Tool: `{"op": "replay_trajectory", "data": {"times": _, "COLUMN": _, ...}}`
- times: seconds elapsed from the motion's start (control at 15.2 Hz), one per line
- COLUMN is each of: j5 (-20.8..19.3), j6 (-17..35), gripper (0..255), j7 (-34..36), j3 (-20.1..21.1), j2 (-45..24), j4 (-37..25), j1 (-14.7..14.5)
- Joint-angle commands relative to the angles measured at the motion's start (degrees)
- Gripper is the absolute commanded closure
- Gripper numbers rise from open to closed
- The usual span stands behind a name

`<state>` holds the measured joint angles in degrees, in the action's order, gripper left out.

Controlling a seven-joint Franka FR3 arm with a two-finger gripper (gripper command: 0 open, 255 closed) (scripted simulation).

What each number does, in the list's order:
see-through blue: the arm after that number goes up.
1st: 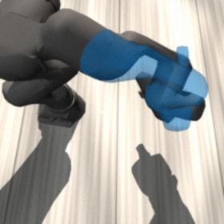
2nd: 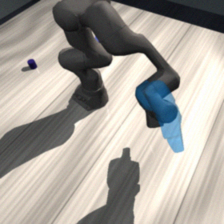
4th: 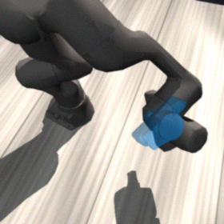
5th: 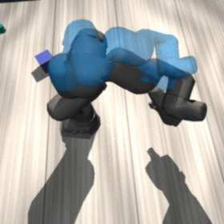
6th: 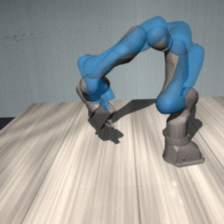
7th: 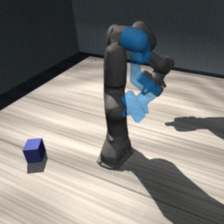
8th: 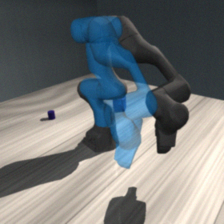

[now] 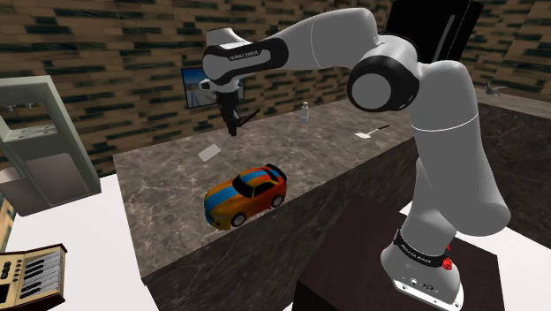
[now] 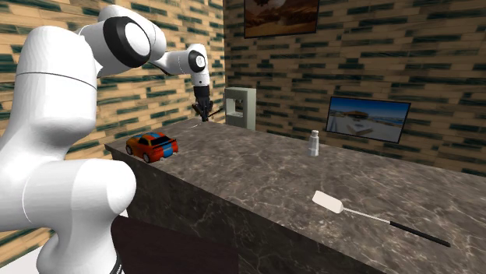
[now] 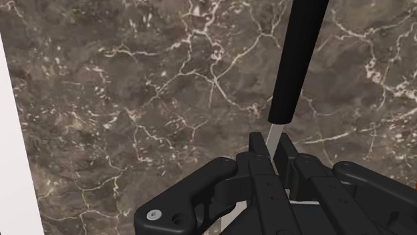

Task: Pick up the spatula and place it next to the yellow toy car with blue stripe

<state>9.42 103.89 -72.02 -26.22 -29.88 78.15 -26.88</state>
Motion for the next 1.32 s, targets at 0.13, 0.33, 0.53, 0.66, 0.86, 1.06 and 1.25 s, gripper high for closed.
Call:
{"op": "replay_trajectory", "data": {"times": 0.13, "j5": 0.3, "j6": 2.8, "gripper": 255, "j7": 0.0, "j3": 0.2, "j2": -0.6, "j4": 2.2, "j1": -0.2}}
{"op": "replay_trajectory", "data": {"times": 0.33, "j5": 0.5, "j6": 4.8, "gripper": 255, "j7": -0.1, "j3": 0.4, "j2": -1.1, "j4": 3.8, "j1": -0.3}}
{"op": "replay_trajectory", "data": {"times": 0.53, "j5": 0.8, "j6": 6.8, "gripper": 255, "j7": -0.2, "j3": 0.5, "j2": -1.7, "j4": 5.3, "j1": -0.3}}
{"op": "replay_trajectory", "data": {"times": 0.66, "j5": 1.0, "j6": 8.1, "gripper": 255, "j7": -0.3, "j3": 0.7, "j2": -2.1, "j4": 6.2, "j1": -0.3}}
{"op": "replay_trajectory", "data": {"times": 0.86, "j5": 1.4, "j6": 10.0, "gripper": 255, "j7": -0.5, "j3": 0.9, "j2": -2.9, "j4": 7.3, "j1": -0.3}}
{"op": "replay_trajectory", "data": {"times": 1.06, "j5": 1.6, "j6": 11.1, "gripper": 255, "j7": -0.6, "j3": 1.0, "j2": -3.4, "j4": 8.0, "j1": -0.2}}
{"op": "replay_trajectory", "data": {"times": 1.25, "j5": 1.6, "j6": 11.1, "gripper": 255, "j7": -0.6, "j3": 1.0, "j2": -3.4, "j4": 8.0, "j1": -0.2}}
